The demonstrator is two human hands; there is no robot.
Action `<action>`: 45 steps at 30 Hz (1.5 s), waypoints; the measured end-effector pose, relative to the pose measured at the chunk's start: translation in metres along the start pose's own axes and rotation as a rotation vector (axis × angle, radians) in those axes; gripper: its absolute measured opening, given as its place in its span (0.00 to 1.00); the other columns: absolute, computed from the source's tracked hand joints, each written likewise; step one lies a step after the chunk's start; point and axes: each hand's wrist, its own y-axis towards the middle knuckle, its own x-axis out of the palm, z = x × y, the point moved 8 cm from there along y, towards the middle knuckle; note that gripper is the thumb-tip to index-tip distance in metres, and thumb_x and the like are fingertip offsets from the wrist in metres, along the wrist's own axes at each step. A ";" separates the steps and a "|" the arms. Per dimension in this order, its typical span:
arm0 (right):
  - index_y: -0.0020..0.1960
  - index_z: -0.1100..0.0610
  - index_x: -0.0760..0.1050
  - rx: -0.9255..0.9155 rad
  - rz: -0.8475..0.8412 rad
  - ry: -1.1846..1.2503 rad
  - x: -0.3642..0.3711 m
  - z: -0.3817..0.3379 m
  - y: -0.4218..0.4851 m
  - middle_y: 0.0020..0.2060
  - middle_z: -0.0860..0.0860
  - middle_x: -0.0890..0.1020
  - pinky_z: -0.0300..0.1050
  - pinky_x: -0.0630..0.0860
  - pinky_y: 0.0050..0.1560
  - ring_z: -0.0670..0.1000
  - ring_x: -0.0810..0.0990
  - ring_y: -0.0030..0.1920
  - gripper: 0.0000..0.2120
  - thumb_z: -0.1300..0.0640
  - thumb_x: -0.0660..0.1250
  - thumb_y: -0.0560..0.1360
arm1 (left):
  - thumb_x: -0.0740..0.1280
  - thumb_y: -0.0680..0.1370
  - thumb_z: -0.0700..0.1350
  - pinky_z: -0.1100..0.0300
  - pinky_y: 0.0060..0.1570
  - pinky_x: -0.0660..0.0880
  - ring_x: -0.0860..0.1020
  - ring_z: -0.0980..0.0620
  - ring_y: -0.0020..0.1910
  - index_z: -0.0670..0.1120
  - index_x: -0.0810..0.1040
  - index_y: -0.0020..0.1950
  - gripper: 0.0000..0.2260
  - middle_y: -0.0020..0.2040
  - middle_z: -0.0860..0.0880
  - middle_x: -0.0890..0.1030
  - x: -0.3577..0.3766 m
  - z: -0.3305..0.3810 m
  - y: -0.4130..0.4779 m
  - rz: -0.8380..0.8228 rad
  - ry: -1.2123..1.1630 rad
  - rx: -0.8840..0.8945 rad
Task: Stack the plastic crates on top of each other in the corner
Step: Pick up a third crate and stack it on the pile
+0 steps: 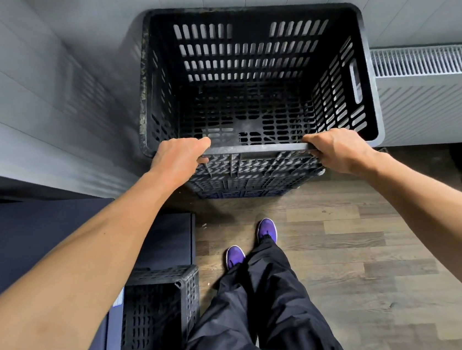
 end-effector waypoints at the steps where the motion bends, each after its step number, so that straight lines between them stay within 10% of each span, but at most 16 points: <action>1: 0.54 0.55 0.72 0.015 0.002 -0.004 0.000 -0.001 -0.001 0.40 0.55 0.81 0.48 0.70 0.36 0.60 0.81 0.42 0.07 0.60 0.63 0.77 | 0.67 0.78 0.36 0.56 0.32 0.65 0.78 0.49 0.37 0.49 0.66 0.48 0.11 0.35 0.56 0.71 0.001 0.000 0.000 -0.005 0.000 -0.005; 8: 0.51 0.52 0.71 0.163 -0.028 -0.011 0.001 0.000 -0.001 0.36 0.51 0.75 0.48 0.69 0.36 0.58 0.79 0.41 0.06 0.60 0.63 0.76 | 0.64 0.80 0.44 0.49 0.45 0.76 0.79 0.42 0.50 0.47 0.74 0.62 0.10 0.49 0.47 0.82 0.001 -0.001 0.006 -0.174 -0.073 -0.004; 12: 0.62 0.50 0.72 0.121 0.010 0.007 0.002 -0.016 0.007 0.43 0.53 0.83 0.47 0.70 0.36 0.57 0.81 0.42 0.15 0.52 0.66 0.76 | 0.64 0.81 0.41 0.54 0.33 0.73 0.77 0.48 0.36 0.46 0.72 0.66 0.14 0.43 0.47 0.80 0.005 -0.001 0.012 -0.315 -0.083 0.026; 18: 0.49 0.49 0.77 0.137 0.001 0.010 0.001 -0.021 0.021 0.33 0.49 0.77 0.47 0.73 0.38 0.56 0.76 0.35 0.14 0.39 0.64 0.76 | 0.61 0.79 0.33 0.60 0.25 0.66 0.71 0.63 0.27 0.47 0.69 0.72 0.22 0.32 0.57 0.73 0.004 -0.005 0.016 -0.323 -0.103 0.011; 30: 0.50 0.50 0.79 0.125 -0.029 0.034 -0.005 -0.025 0.019 0.33 0.49 0.76 0.46 0.72 0.38 0.55 0.75 0.35 0.17 0.38 0.64 0.76 | 0.64 0.82 0.47 0.49 0.48 0.78 0.81 0.41 0.50 0.50 0.70 0.73 0.19 0.53 0.43 0.83 0.000 -0.007 0.011 -0.280 -0.071 -0.075; 45: 0.49 0.51 0.78 0.048 -0.032 0.017 -0.006 -0.025 0.016 0.32 0.49 0.78 0.48 0.76 0.40 0.56 0.79 0.36 0.17 0.38 0.63 0.76 | 0.65 0.81 0.52 0.47 0.46 0.79 0.82 0.42 0.44 0.47 0.75 0.66 0.16 0.44 0.44 0.84 -0.004 -0.002 0.004 -0.207 -0.072 -0.008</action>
